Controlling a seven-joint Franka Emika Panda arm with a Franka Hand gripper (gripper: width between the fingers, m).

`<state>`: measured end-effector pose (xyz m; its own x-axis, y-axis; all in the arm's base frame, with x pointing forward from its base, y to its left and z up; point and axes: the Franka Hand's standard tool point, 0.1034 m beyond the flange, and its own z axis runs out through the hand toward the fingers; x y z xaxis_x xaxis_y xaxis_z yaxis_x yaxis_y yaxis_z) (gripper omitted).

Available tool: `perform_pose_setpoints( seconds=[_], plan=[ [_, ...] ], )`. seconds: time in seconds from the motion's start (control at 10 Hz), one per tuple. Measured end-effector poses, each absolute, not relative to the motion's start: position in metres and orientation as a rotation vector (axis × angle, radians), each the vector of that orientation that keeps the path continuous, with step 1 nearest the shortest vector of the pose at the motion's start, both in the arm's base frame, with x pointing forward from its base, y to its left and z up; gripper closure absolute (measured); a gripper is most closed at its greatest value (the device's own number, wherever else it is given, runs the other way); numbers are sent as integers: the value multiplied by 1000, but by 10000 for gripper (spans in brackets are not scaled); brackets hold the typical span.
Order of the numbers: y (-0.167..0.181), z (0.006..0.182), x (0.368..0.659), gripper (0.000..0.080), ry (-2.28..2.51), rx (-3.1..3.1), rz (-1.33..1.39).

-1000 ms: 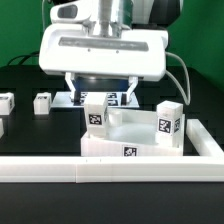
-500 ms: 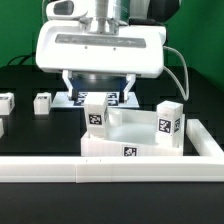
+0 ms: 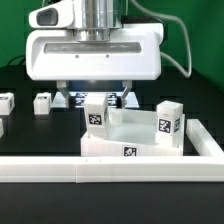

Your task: Assemble square table

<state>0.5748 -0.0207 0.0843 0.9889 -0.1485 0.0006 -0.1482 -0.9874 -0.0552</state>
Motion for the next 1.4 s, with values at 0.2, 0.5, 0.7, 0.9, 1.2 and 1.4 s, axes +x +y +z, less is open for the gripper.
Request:
perform_pose_setpoints(
  seconds=[0.2,0.5,0.7,0.9,1.2,1.4],
  plan=[
    [-20,82,571,151,229,-3053,157],
    [-34,80,586,151,231,-3067,366],
    [-35,79,586,151,233,-3069,366],
    [-35,79,586,151,233,-3069,366],
    [-34,76,587,151,231,-3073,370],
    [-29,77,591,151,257,-3074,367]
  ],
)
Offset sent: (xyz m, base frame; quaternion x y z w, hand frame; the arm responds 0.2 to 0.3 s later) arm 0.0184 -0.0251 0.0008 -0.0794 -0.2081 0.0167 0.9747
